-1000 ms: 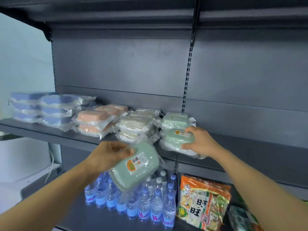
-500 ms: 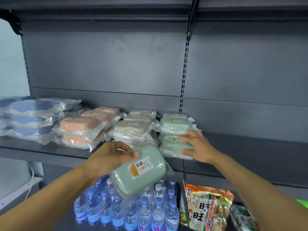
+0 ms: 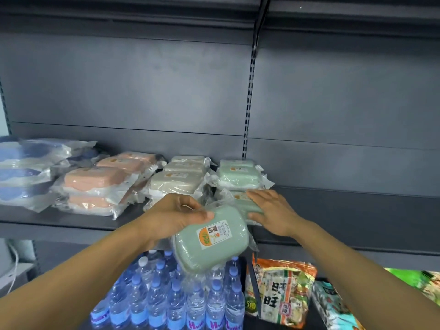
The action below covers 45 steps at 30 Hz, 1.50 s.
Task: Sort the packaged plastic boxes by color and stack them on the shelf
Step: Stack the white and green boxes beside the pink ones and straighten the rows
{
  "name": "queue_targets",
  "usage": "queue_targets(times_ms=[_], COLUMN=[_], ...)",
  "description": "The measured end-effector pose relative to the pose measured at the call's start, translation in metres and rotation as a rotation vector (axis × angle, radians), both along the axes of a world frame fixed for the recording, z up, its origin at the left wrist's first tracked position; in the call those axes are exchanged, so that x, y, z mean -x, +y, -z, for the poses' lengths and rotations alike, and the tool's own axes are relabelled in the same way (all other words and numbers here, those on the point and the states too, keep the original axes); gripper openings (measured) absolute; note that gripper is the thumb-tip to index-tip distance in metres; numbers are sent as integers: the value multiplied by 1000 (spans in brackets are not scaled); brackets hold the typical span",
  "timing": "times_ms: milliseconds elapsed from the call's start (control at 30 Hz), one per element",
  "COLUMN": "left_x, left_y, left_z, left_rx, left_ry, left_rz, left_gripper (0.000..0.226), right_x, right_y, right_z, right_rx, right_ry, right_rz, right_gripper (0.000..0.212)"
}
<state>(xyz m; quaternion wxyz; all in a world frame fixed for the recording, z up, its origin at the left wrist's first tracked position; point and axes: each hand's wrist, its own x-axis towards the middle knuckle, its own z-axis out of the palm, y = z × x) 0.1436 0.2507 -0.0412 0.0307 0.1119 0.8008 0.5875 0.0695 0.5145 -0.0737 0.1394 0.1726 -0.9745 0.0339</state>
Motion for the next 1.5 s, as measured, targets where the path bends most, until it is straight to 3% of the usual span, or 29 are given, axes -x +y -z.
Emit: queue_targets(times_ms=[100,200,300,433,533,600,700,800,900,967,1133,1267,1500], left_x=[6,15,25,39,46,46,42,46,49,53,65,67,77], left_y=[4,18,38,55,55,54,55,61,69,73,83,87,91], left_z=[-5,-15,-30,-47,-53,-51,-36,-15,1,8,15,19,21], left_rx=[10,-24,-52,-22,42,143,259,311,449,465,327,378,614], left_ry=[-2,-11,18,180,334,395,413,314,271,254,211,235,255], left_rz=[19,35,54,-51,-142,-181,-154,-73,-36,-50,-139,-197,-260], left_gripper=[54,35,32,19,32,46,49,56,55,50,42,37,42], right_x=[-25,-54,-62,-52,-35,-21,-6,5,11,8,-13,-7,-3], right_y=[-1,-7,-9,0,7,5,0,-3,0,4,15,14,7], right_z=[-18,-43,-51,-61,-67,-68,-60,-48,-41,-41,-38,-33,-33], right_rx=[342,768,886,1076,1185,1173,1121,1034,819,811,928,927,881], right_ry=[4,-299,-456,-347,-268,-257,-291,-270,-123,-126,-505,-396,-376], right_rz=[-37,-165,-233,-164,-41,54,202,309,371,339,126,63,55], right_gripper=[55,55,62,45,39,32,25,34,45,50,62,55,56])
